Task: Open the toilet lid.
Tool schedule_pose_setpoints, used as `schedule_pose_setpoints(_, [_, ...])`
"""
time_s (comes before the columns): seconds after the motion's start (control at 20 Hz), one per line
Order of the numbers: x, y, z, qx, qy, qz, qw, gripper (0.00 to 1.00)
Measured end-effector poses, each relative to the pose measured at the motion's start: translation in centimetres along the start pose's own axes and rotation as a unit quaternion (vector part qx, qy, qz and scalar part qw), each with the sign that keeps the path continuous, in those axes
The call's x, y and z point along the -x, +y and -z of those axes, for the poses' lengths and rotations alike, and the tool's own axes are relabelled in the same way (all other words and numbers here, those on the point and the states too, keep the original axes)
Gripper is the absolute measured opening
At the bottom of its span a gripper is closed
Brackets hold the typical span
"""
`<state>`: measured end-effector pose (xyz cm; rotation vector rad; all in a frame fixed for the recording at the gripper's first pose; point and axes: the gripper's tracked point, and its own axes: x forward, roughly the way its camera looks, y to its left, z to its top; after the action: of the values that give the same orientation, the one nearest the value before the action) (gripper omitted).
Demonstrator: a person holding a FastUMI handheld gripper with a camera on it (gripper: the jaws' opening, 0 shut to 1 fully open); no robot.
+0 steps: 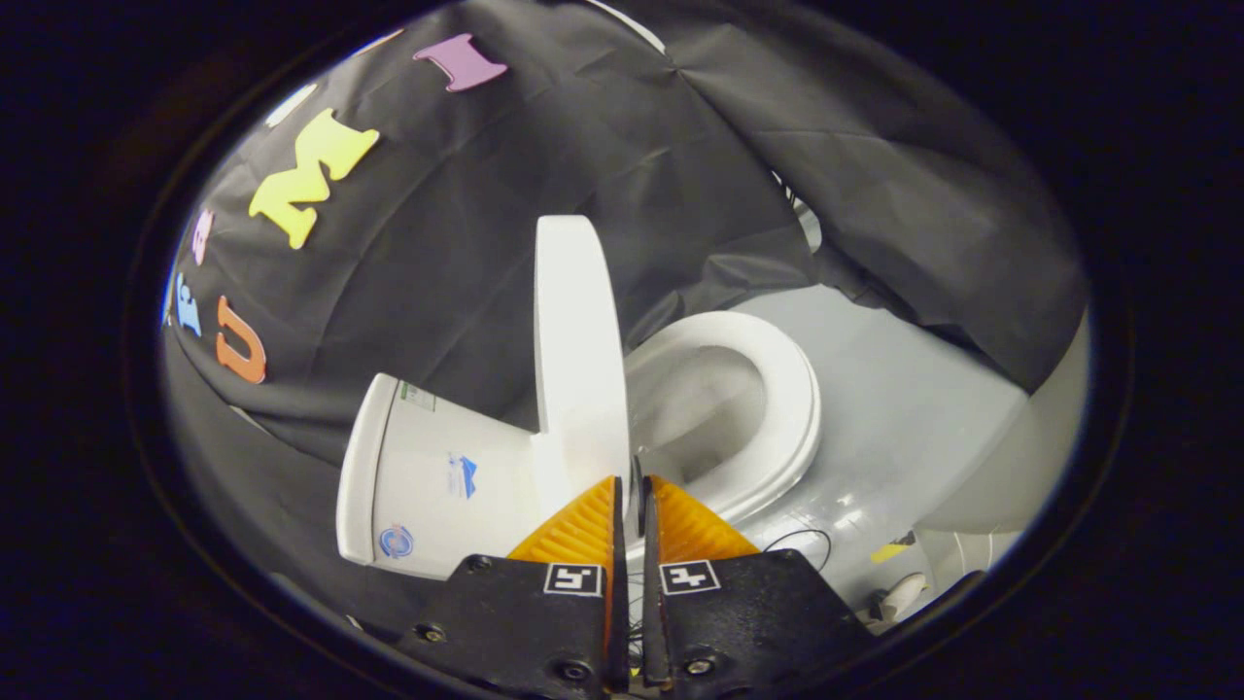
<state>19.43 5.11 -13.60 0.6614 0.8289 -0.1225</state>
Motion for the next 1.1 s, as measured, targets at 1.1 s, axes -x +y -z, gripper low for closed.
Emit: schedule_pose_setpoints(1.1, [1.7,10.8,3.4,0.12,-0.016,-0.02,0.992,0.09])
